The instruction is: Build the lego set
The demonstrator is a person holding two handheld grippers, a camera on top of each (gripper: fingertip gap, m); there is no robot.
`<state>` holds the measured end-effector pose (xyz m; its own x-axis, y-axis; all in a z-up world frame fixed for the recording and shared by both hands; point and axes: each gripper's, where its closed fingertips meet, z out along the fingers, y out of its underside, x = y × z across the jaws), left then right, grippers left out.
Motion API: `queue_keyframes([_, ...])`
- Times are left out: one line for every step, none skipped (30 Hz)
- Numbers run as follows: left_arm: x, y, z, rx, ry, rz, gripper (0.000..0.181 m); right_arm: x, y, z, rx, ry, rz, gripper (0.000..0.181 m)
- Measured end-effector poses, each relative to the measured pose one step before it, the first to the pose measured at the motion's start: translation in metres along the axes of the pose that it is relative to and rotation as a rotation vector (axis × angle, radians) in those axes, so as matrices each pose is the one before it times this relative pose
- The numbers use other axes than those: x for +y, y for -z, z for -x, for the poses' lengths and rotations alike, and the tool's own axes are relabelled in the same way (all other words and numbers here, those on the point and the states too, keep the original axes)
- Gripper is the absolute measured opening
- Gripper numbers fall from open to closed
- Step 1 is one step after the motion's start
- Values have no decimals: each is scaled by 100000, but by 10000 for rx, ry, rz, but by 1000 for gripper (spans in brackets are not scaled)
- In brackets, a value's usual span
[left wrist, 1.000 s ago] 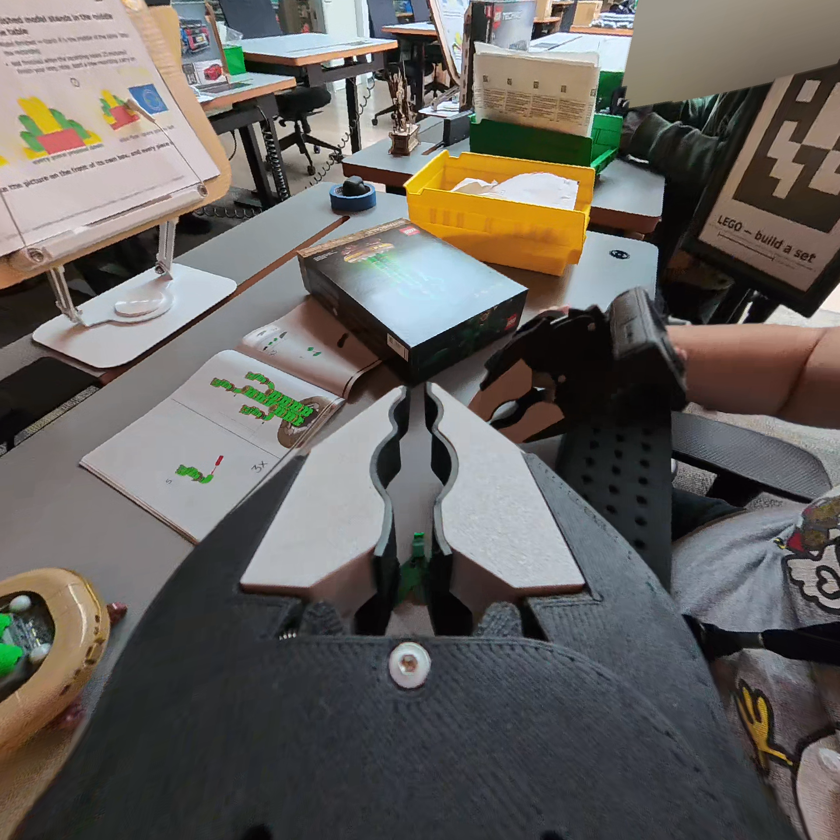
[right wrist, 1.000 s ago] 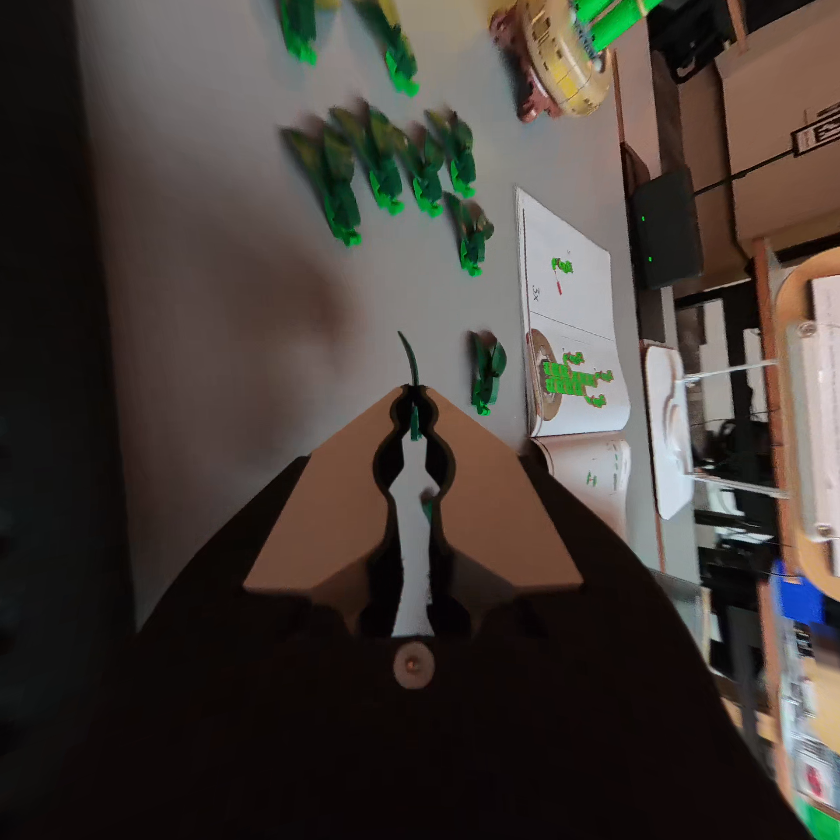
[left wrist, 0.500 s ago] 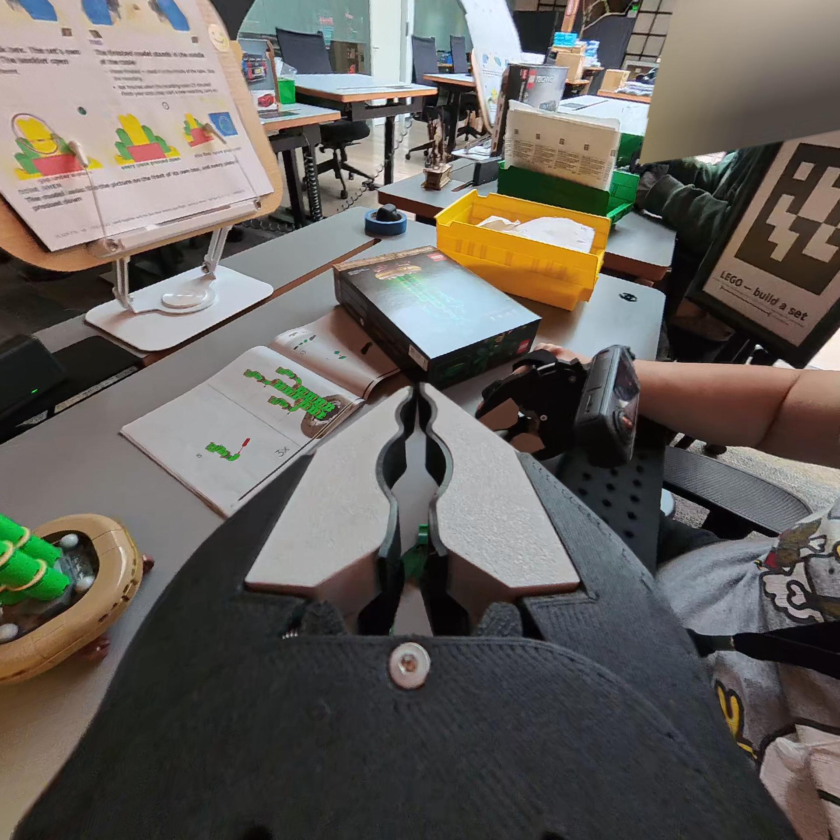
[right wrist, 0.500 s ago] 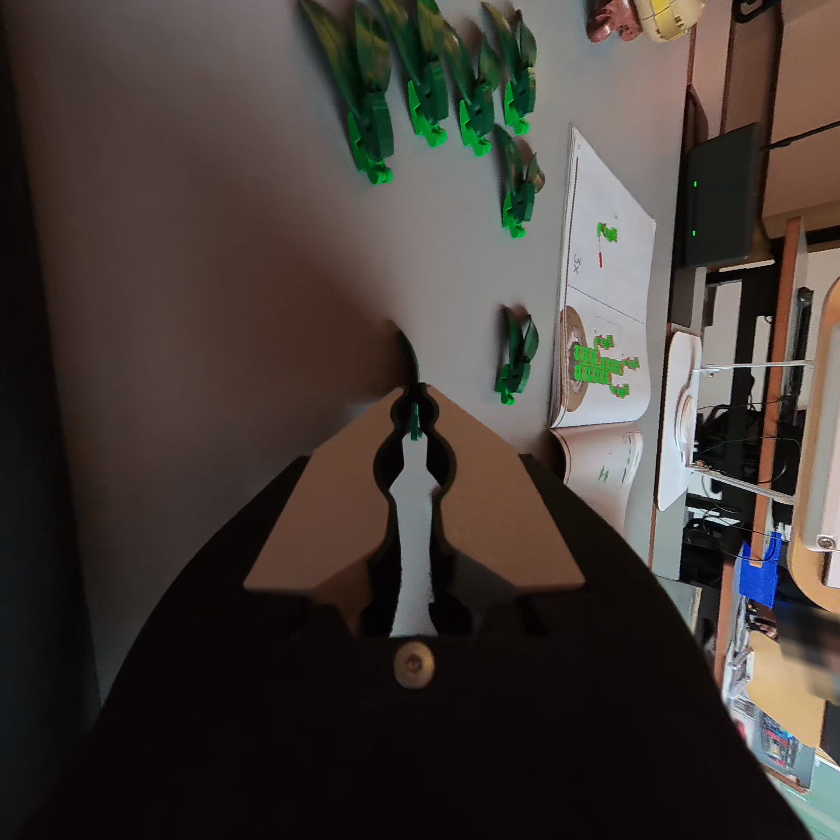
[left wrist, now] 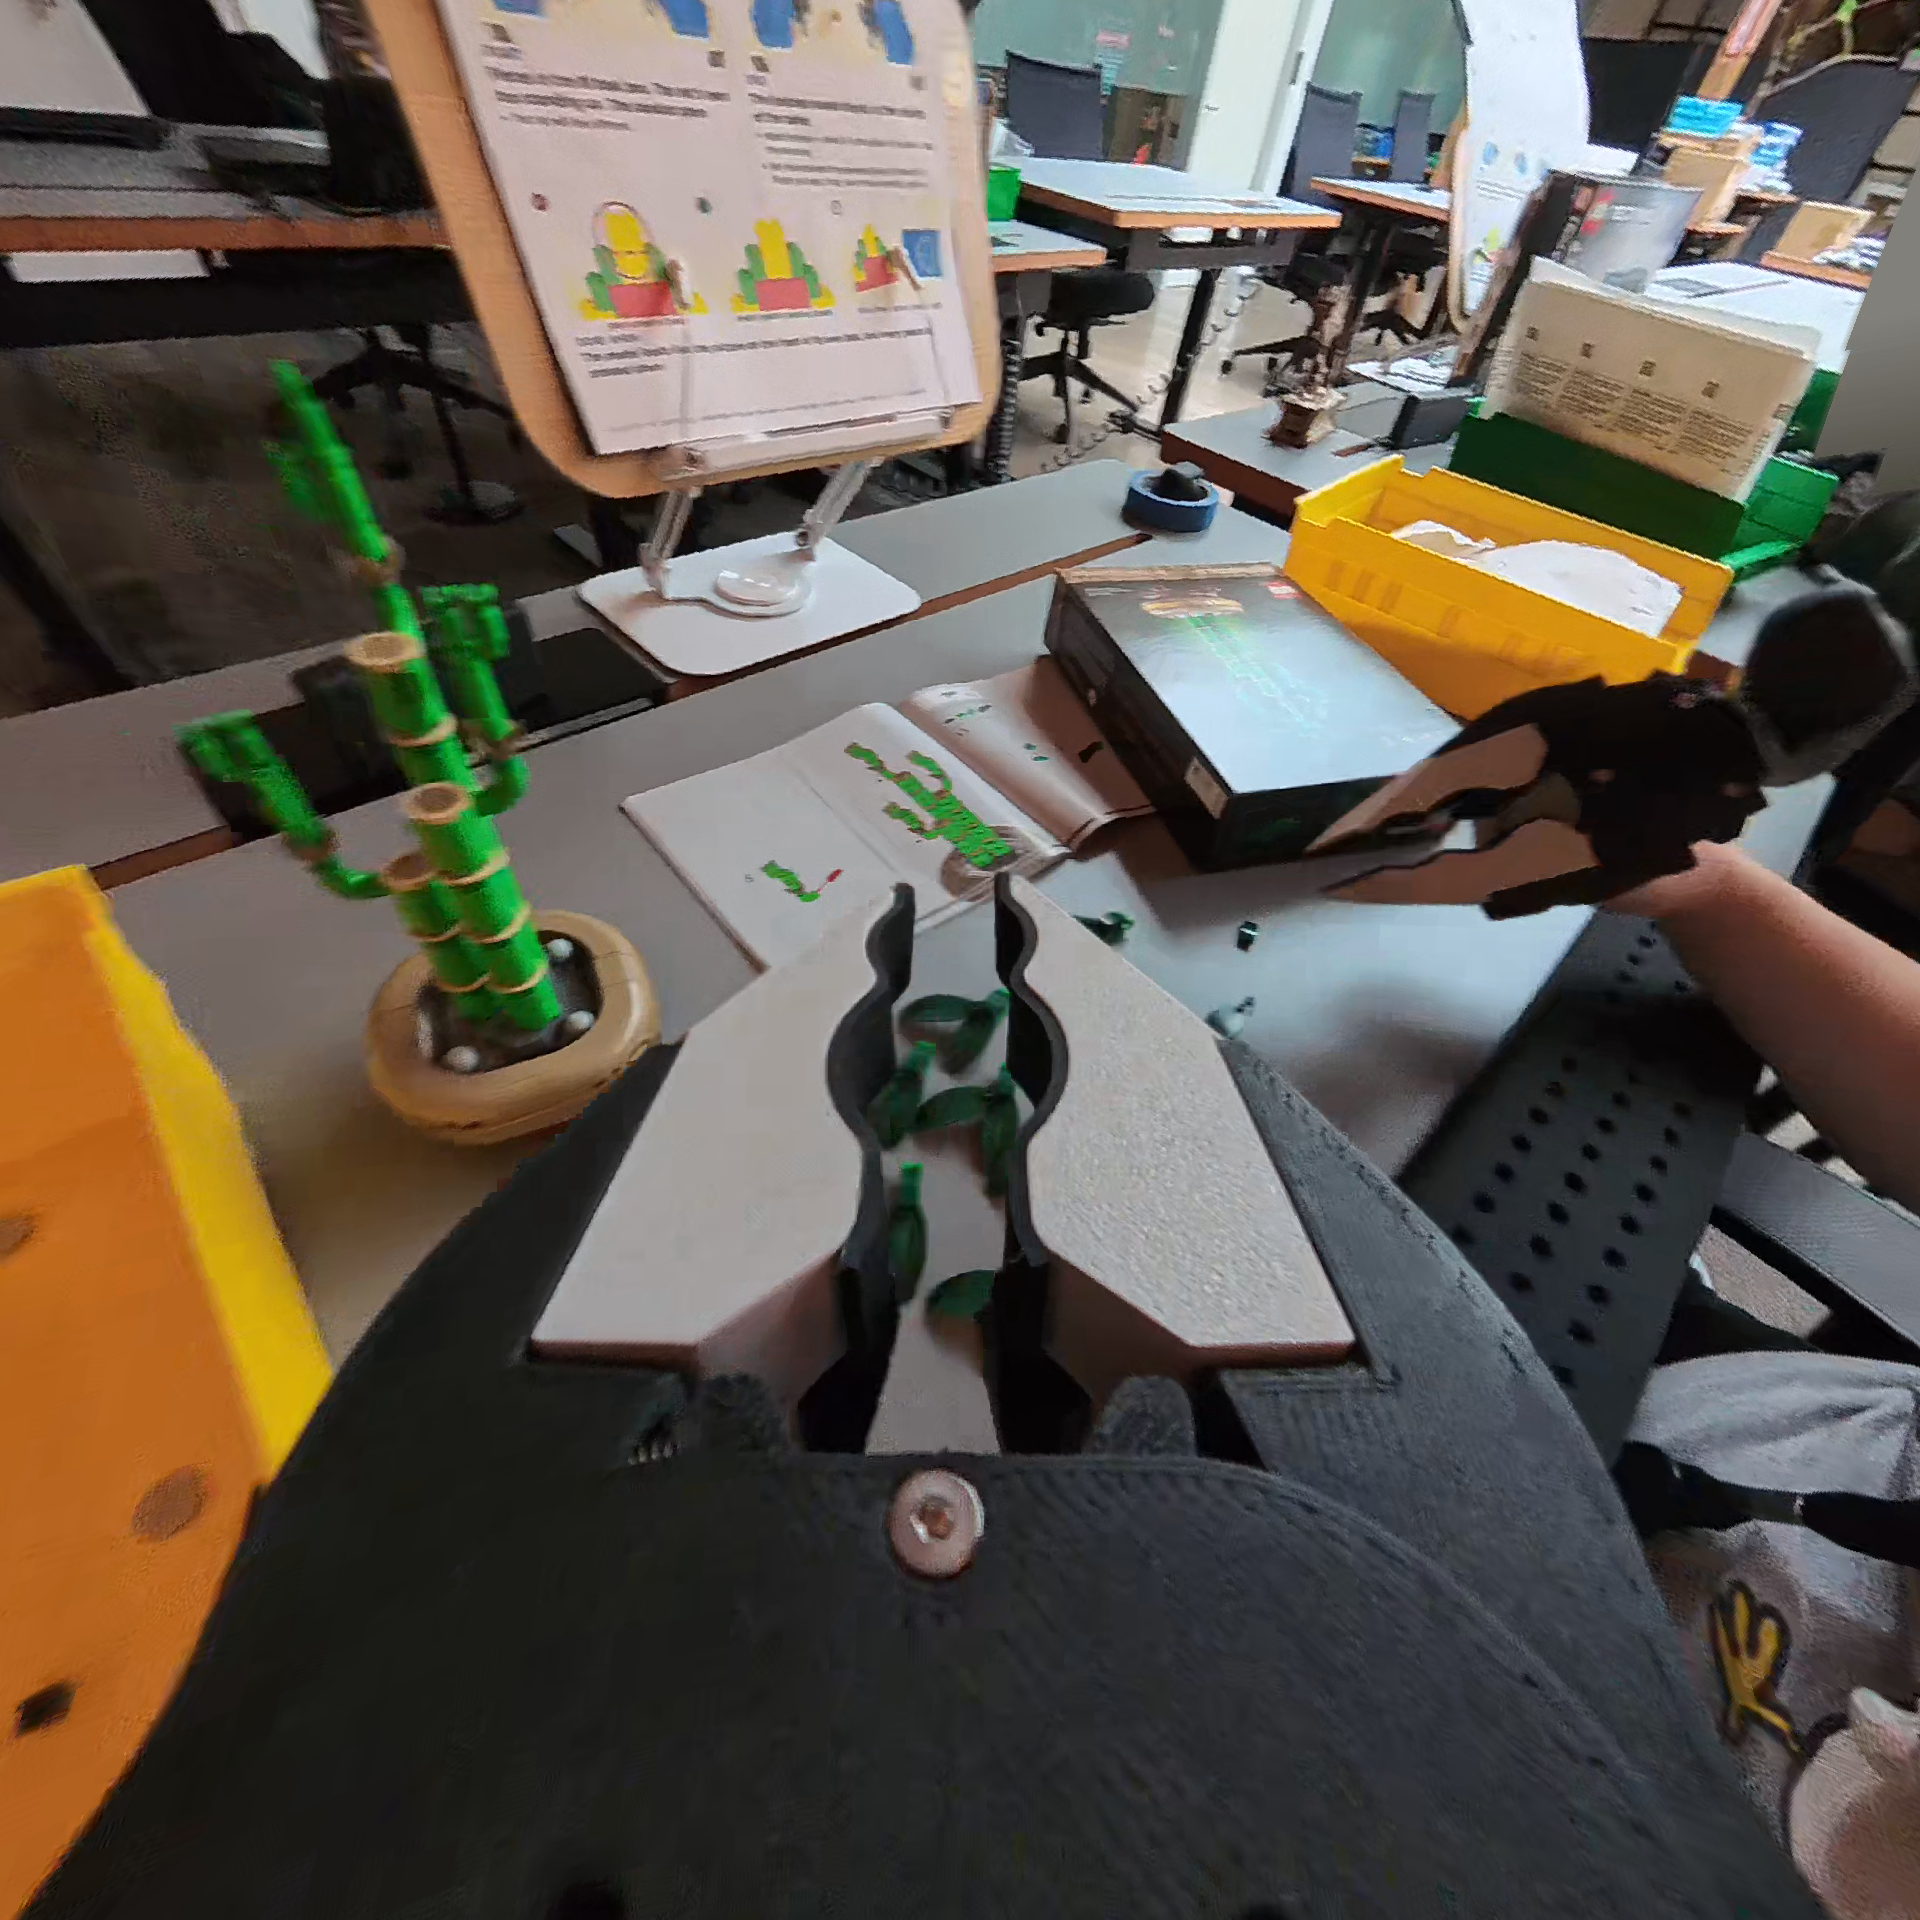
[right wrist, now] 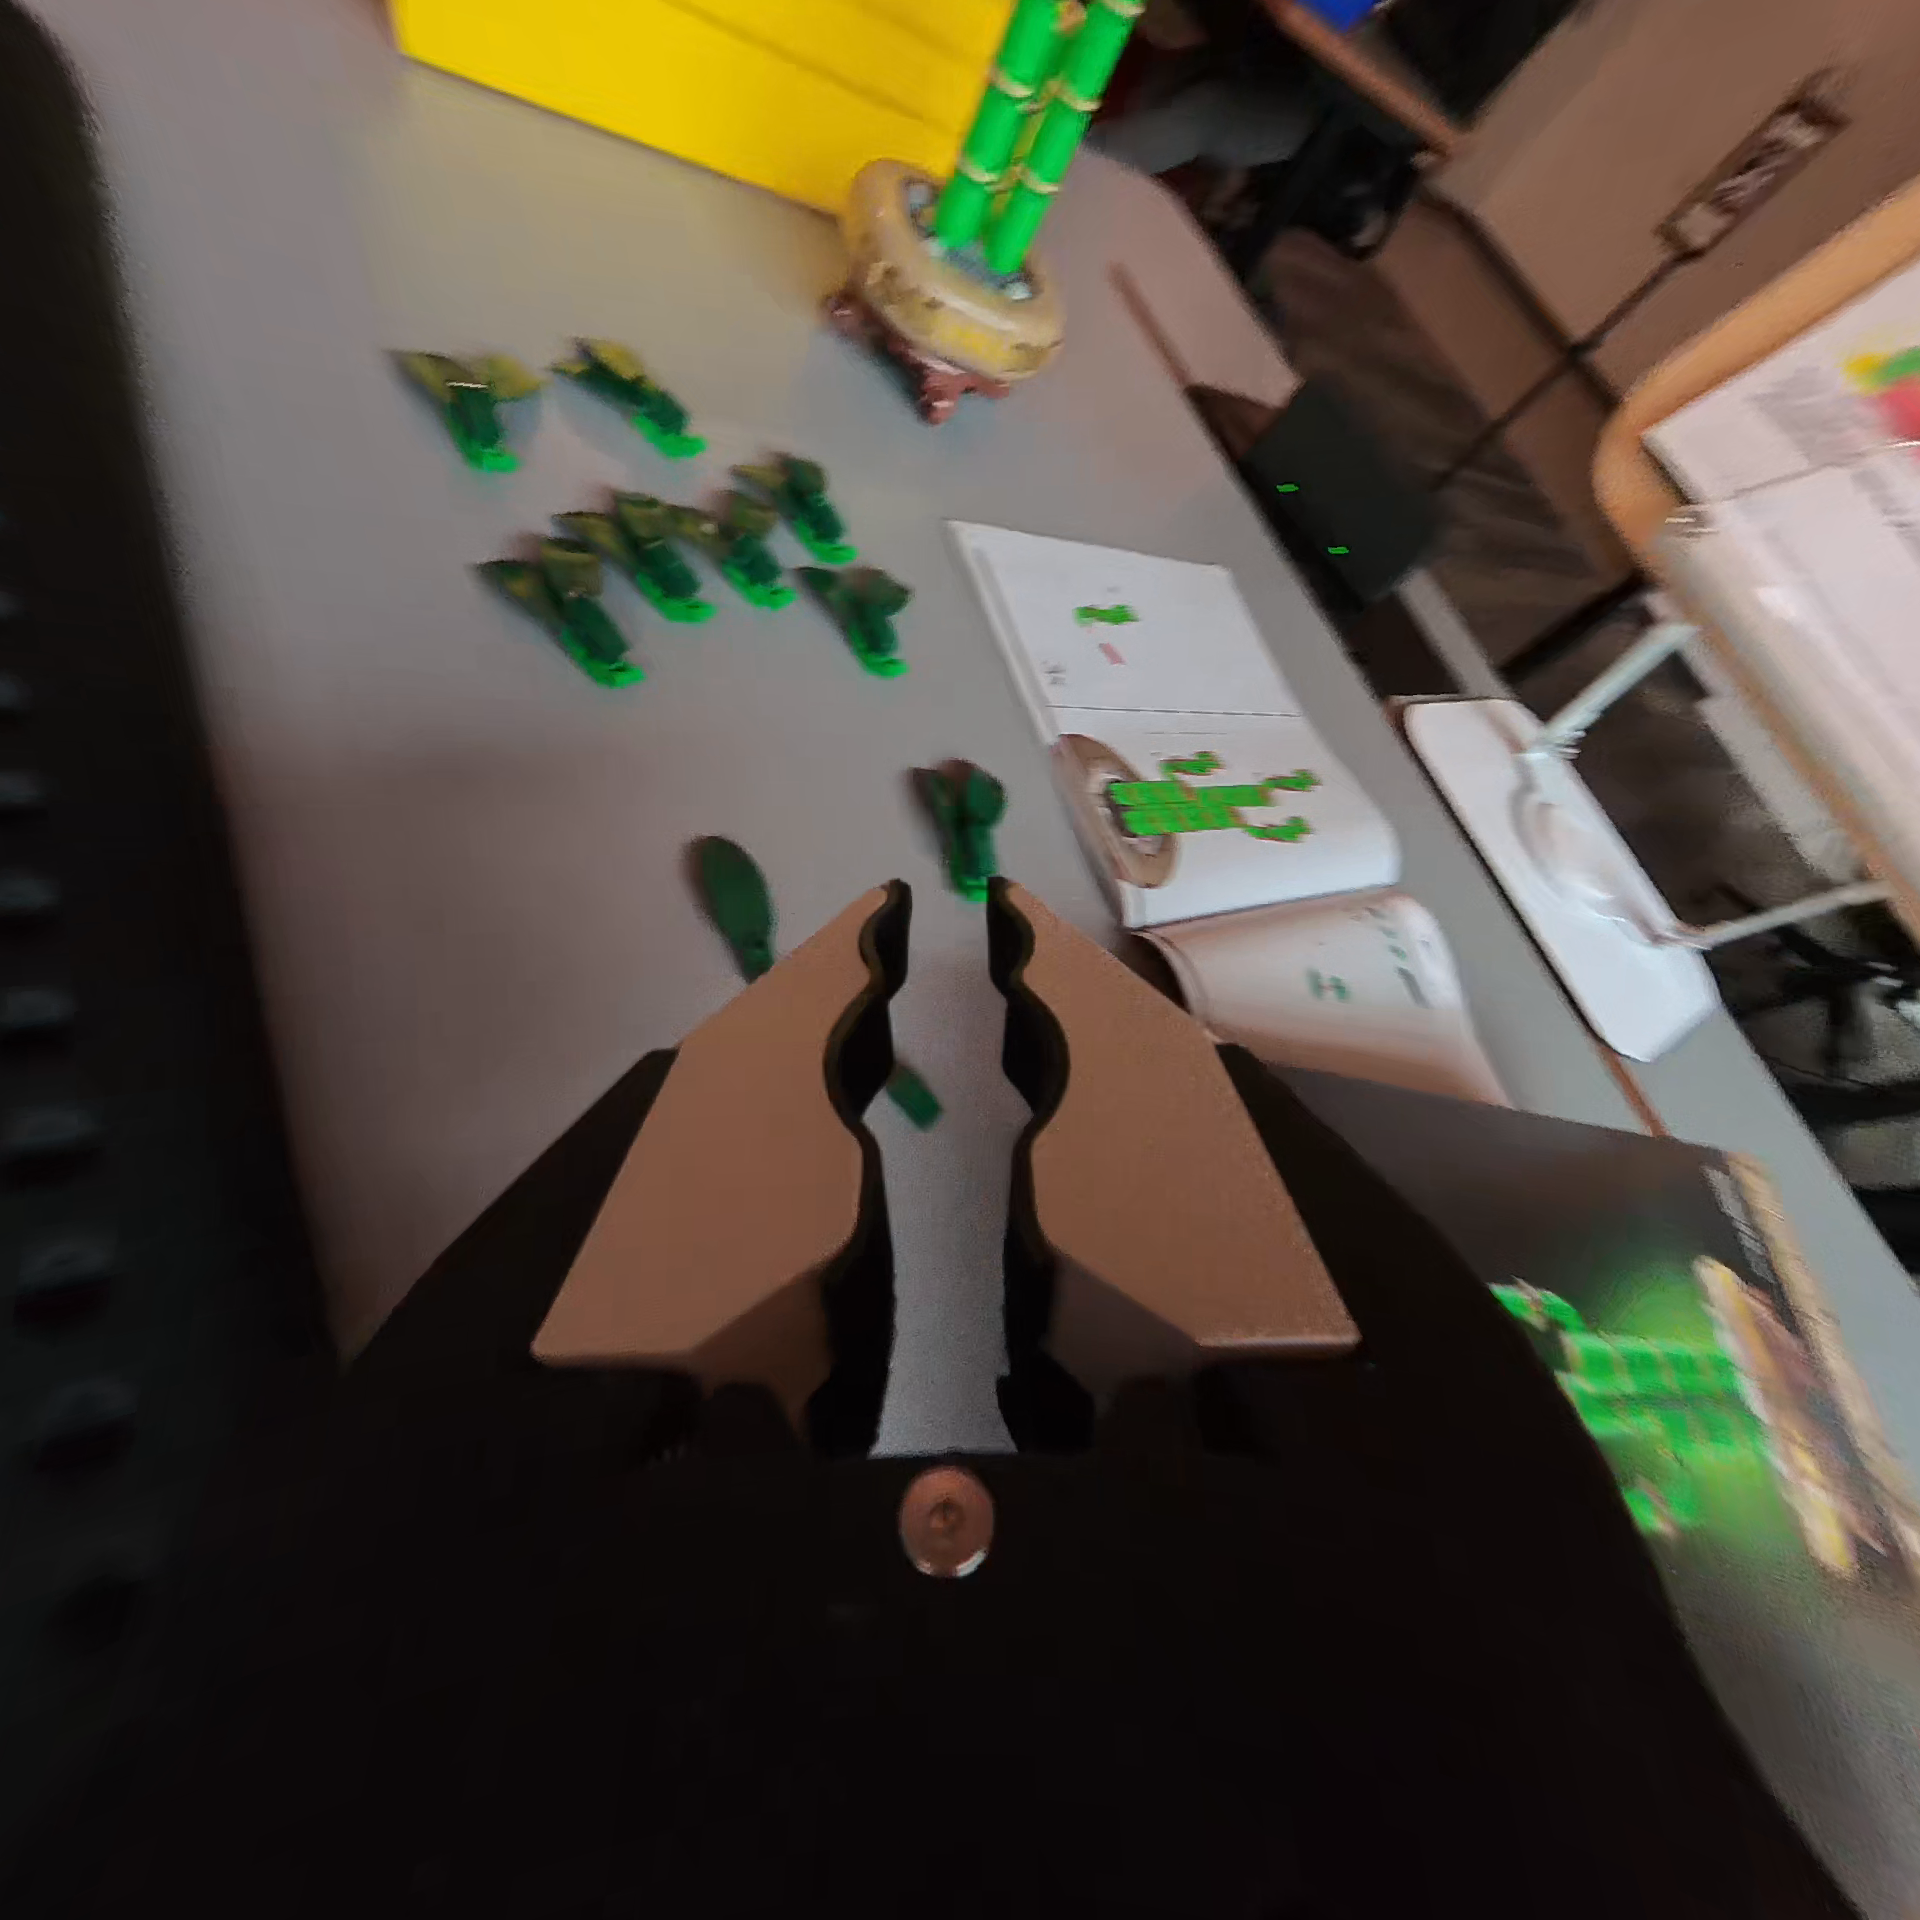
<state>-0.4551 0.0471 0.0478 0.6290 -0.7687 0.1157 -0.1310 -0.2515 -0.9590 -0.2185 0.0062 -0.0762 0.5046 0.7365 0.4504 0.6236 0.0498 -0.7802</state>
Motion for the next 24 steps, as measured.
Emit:
queue_keyframes([-136,903,1509,-445,220,-143,14,168,626,-1102,582,44,20,12])
queue_keyframes([-100,829,1737,-555,345,-127,16,309,545,-1109,577,-15,132,11])
queue_keyframes([56,674,1827,-628,444,-58,20,355,455,-960,453,-101,161,11])
queue_keyframes([248,462,1411,-433,404,37,30,288,404,-672,261,-139,89,11])
queue_keyframes([440,331,813,-121,245,107,38,203,379,-545,187,-167,2,10])
queue_keyframes([482,302,666,-63,155,107,40,101,354,-590,219,-194,-85,8])
queue_keyframes([331,324,921,-215,130,18,39,-11,335,-550,175,-230,-131,8])
queue_keyframes([71,391,1194,-330,107,-88,38,-83,322,-473,114,-244,-148,8])
queue_keyframes([-145,431,1237,-296,82,-120,37,-194,310,-467,114,-227,-171,8])
queue_keyframes([-307,419,1224,-234,60,-76,36,-262,300,-433,105,-187,-198,7])
queue_keyframes([-399,381,1312,-260,0,-14,35,-341,280,-364,81,-160,-221,7])
queue_keyframes([-457,332,1340,-283,-124,35,36,-368,248,-265,34,-156,-227,7])
queue_keyframes([-486,245,1277,-248,-218,67,38,-337,221,-217,18,-147,-201,6])
queue_keyframes([-510,101,1231,-237,-231,76,37,-286,220,-222,53,-123,-166,6])
queue_keyframes([-512,9,1164,-212,-269,74,34,-240,205,-202,56,-98,-150,5])
queue_keyframes([-504,-102,1161,-231,-270,35,31,-171,186,-157,39,-95,-123,6])
queue_keyframes([-418,-229,1118,-227,-215,35,30,-112,166,-162,42,-95,-105,5])
queue_keyframes([-276,-352,964,-136,-159,88,30,-36,139,-145,38,-92,-86,5])
queue_keyframes([-156,-467,801,-58,-77,128,28,29,122,-147,31,-85,-49,5])
queue_keyframes([-60,-574,453,132,-39,155,26,87,92,-153,38,-79,-23,5])
queue_keyframes([109,-671,111,327,-36,240,22,60,79,-149,41,-77,-29,5])
queue_keyframes([274,-731,168,285,-37,332,20,9,66,-90,14,-72,-58,4])
queue_keyframes([277,-806,309,164,-53,328,21,-42,54,-12,-16,-70,-76,5])
queue_keyframes([240,-824,265,185,-104,313,20,-46,30,0,-31,-69,-70,5])
